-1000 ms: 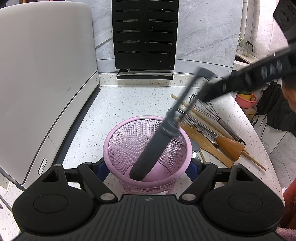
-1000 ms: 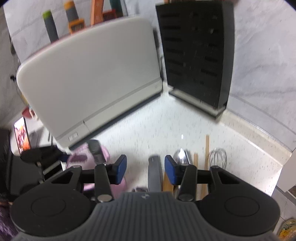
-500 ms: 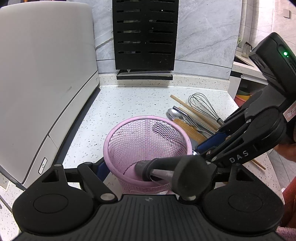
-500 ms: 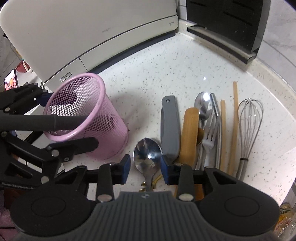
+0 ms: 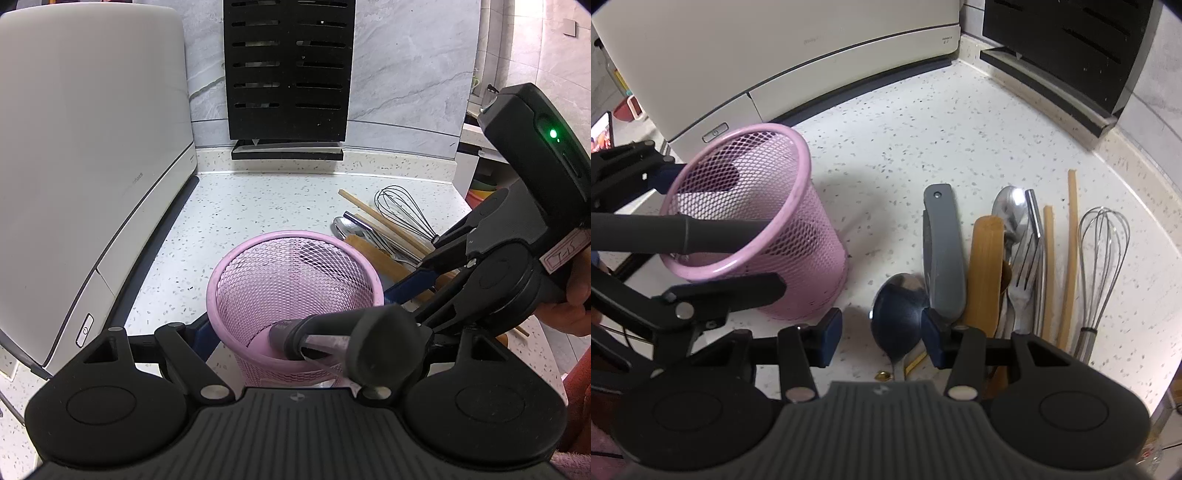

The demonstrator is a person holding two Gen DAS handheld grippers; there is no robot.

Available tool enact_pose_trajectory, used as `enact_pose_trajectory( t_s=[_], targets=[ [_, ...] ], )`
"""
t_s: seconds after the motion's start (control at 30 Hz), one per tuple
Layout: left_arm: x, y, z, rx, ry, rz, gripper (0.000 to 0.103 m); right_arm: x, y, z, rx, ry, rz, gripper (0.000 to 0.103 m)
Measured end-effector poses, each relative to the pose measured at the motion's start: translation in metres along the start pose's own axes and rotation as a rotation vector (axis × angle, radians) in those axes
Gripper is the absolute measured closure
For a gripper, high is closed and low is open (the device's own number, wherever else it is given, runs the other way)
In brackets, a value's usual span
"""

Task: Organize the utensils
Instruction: 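Move the right gripper to the steel spoon and grasp its handle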

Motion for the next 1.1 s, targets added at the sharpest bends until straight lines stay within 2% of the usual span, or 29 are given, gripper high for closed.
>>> enact_pose_trajectory(
  t_s=[0.2,0.3,0.4,0.67,1.1],
  targets=[
    [0.0,0.001,0.001,0.001,-0.004,0.0,0.01,-0.002,-0.002,0.003,0.017,0.026,0.034,0.055],
    [0.0,0.001,0.001,0.001,-0.002,0.0,0.01,-0.001,0.0,0.005,0.021,0.041,0.054,0.063],
    [0.001,0.001,0.001,0.001,-0.003,-0.001,0.01,-0.001,0.001,0.007,0.024,0.044,0.058,0.064],
    [0.001,0.001,0.001,0.001,-0.002,0.0,0.01,0.005,0.006,0.005,0.017,-0.006,0.004,0.064],
    [0.001,0.001,0.001,0.001,-0.002,0.001,0.01,0.015,0.034,-0.008,0.104,-0.082,-0.052,0.065]
  ],
)
Point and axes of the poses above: each gripper's, at about its wrist camera, not at the fingertips, and y roughly against the way its jaws point, x to its right, z to its underside, the point moved 6 cm from there along -y, roughly the way its jaws point, and after that the axes turned 2 degrees about x, right-handed, at the moved point
